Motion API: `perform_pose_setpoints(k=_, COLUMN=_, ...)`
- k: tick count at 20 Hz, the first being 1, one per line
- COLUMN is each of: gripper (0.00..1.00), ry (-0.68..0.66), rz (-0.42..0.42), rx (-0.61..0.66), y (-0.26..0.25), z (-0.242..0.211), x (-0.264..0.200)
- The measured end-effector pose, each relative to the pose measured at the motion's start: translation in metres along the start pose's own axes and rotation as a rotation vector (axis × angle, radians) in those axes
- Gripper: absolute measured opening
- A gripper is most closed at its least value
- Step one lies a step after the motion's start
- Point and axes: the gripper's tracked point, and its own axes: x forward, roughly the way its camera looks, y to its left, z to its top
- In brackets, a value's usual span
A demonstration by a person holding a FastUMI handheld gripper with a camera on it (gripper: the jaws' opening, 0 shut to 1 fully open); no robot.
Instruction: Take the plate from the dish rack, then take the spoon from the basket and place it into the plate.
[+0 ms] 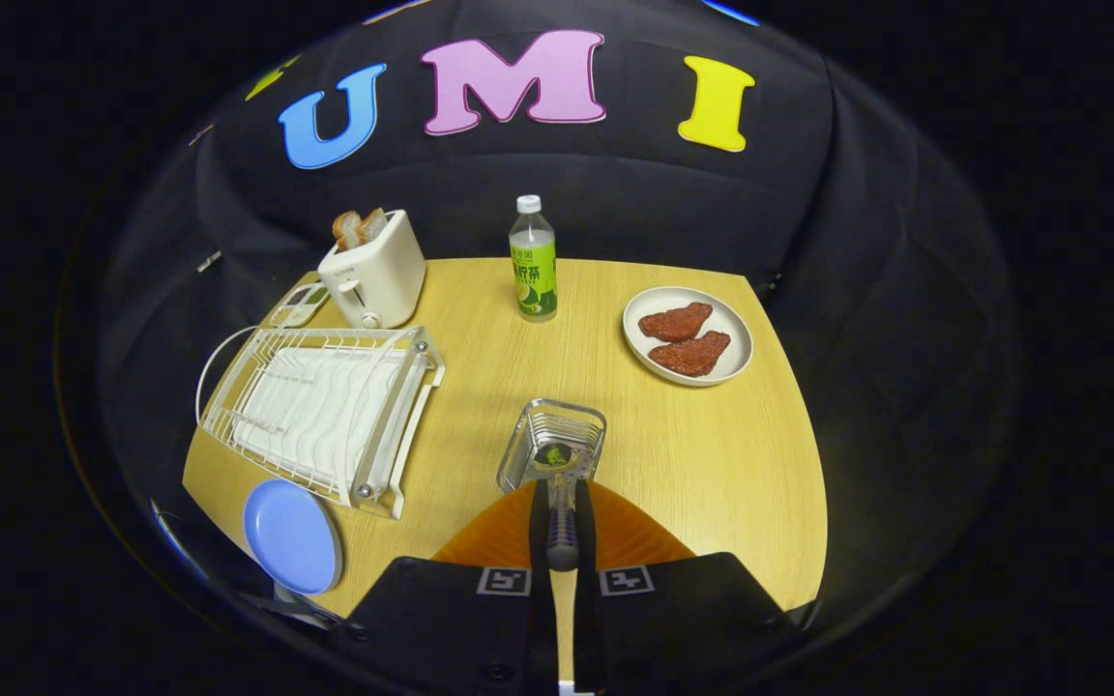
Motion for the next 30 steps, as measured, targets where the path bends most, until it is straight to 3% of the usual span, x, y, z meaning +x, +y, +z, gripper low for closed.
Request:
perform_pose_setpoints(k=3, gripper=0.11, ry=-0.063, rz=0.005, rx=-0.032, y=0.009, z=0.019, x=-0.033)
perform_pose_setpoints(k=6, gripper=0.11, ry=-0.117, rz=0.064, rx=-0.049, y=0.042, z=0.034, x=-0.068)
perform_pose_setpoints(k=8, gripper=0.11, ry=-0.147, rz=0.129, rx=-0.051, y=0.076, z=0.041, x=-0.090)
perform_pose_setpoints(k=12, gripper=0.11, ry=-0.157, rz=0.341, rx=-0.030, y=0.166, z=0.035, x=-0.120)
perform_pose_setpoints(k=14, gripper=0.11, ry=-0.128, rz=0.431, rx=-0.062, y=0.202, z=0.020, x=-0.126)
perform_pose_setpoints(k=18, gripper=0.11, ry=-0.048, rz=0.530, rx=-0.129, y=0.262, z=-0.030, x=-0.106)
perform_pose_setpoints(k=24, gripper=0.11, ry=0.047, rz=0.537, rx=-0.200, y=0.306, z=-0.094, x=-0.054)
perform_pose_setpoints(k=30, gripper=0.12, ry=0.084, rz=0.507, rx=-0.214, y=0.320, z=-0.123, x=-0.019)
